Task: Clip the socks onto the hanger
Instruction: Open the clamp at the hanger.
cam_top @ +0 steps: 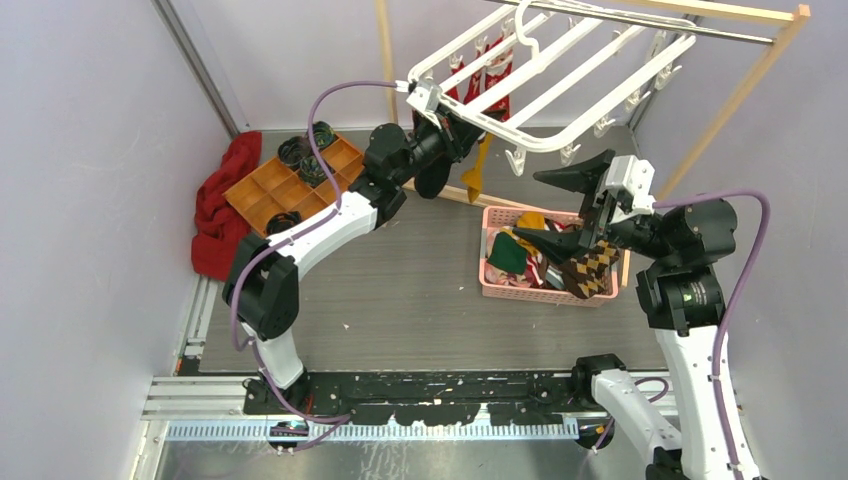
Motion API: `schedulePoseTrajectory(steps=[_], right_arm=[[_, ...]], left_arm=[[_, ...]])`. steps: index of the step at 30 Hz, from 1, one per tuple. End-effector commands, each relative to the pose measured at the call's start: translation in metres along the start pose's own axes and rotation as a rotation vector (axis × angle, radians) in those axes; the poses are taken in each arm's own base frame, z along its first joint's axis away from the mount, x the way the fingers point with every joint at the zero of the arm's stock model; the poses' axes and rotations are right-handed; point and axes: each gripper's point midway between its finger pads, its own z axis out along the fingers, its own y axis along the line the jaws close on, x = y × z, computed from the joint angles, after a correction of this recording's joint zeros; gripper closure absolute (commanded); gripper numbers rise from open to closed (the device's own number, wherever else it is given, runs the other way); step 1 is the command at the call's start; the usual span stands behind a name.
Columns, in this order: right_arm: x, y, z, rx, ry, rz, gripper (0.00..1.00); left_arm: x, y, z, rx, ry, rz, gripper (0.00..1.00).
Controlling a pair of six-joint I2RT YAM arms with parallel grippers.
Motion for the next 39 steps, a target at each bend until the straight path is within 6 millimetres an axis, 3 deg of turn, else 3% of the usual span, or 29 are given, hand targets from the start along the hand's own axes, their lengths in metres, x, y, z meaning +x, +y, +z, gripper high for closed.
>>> schedulePoseTrajectory(steps=[1, 11, 23, 39], right_arm=[[-0.008, -0.008, 0.008, 0.057, -0.023, -0.040, 0.05], [-0.006, -0.041, 0.008, 0.265, -0.007, -0.047, 0.08], [0.001, -0.043, 0.027, 0.303, -0.057, -0.052, 0.08], [-0.010, -0.061, 0.042, 0.405, -0.147, -0.088, 0.11]], left_arm=[[-0.032, -0.008, 0.006, 0.045, -0.087, 0.032, 1.00], [-0.034, -0.004, 0.007, 0.046, -0.094, 0.031, 1.00], [-0.034, -0.004, 0.006, 0.052, -0.097, 0.032, 1.00], [-0.033, -0.005, 0.007, 0.060, -0.104, 0.018, 1.00]])
